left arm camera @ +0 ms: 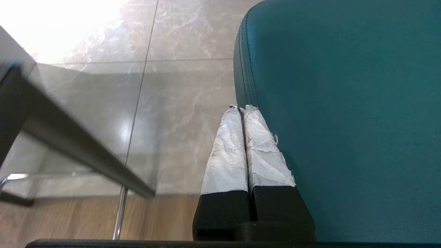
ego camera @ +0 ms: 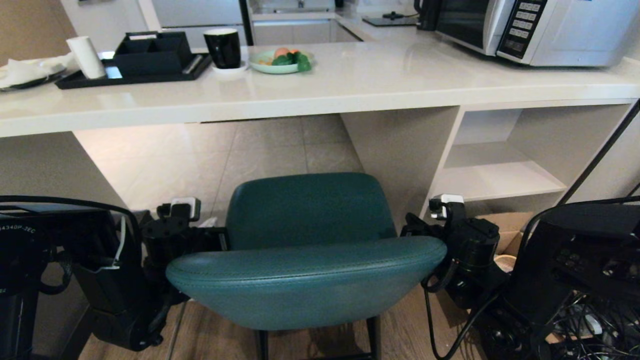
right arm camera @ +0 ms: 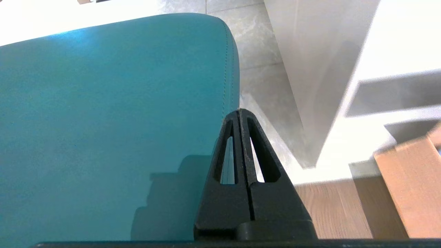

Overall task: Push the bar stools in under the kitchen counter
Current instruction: Pull the blue chair out from under the dining table

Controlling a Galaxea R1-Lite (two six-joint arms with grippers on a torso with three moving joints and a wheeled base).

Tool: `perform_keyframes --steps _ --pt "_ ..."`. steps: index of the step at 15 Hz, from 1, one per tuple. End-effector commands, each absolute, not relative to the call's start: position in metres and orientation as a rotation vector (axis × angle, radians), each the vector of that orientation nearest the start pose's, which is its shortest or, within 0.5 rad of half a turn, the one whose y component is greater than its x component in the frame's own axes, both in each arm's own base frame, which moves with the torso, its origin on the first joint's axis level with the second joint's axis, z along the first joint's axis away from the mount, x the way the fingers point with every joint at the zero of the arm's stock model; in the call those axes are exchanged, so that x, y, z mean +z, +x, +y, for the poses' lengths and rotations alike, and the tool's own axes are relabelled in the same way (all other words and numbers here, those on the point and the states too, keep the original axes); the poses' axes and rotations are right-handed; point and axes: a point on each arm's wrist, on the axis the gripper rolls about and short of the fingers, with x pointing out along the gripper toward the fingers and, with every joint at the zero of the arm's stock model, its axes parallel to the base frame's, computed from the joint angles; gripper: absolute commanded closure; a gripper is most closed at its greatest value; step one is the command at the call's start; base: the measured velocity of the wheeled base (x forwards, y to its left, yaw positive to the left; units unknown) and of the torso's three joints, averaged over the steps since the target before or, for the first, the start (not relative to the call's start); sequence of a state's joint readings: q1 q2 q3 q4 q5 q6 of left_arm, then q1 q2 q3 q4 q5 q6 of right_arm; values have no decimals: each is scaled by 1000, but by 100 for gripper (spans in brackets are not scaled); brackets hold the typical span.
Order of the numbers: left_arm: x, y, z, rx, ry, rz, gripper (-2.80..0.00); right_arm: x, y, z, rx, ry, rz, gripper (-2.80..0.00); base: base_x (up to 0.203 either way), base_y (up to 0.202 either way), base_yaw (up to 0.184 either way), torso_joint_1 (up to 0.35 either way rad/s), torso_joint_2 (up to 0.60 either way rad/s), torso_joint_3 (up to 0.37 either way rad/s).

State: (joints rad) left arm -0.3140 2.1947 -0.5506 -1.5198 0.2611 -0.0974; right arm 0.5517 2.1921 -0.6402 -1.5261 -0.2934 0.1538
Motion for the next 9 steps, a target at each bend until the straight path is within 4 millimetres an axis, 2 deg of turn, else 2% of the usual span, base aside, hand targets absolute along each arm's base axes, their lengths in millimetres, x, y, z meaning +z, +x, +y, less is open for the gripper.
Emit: perform_keyframes --steps 1,7,9 --pt "51 324 -100 -48 -65 114 0 66 299 193 294 140 48 0 -193 0 -1 6 1 2" --pt "52 324 -100 -50 -63 113 0 66 299 192 292 140 48 0 -180 0 -2 -1 3 3" --pt "52 324 -100 -50 -58 112 0 66 299 192 292 139 50 0 0 0 0 0 0 0"
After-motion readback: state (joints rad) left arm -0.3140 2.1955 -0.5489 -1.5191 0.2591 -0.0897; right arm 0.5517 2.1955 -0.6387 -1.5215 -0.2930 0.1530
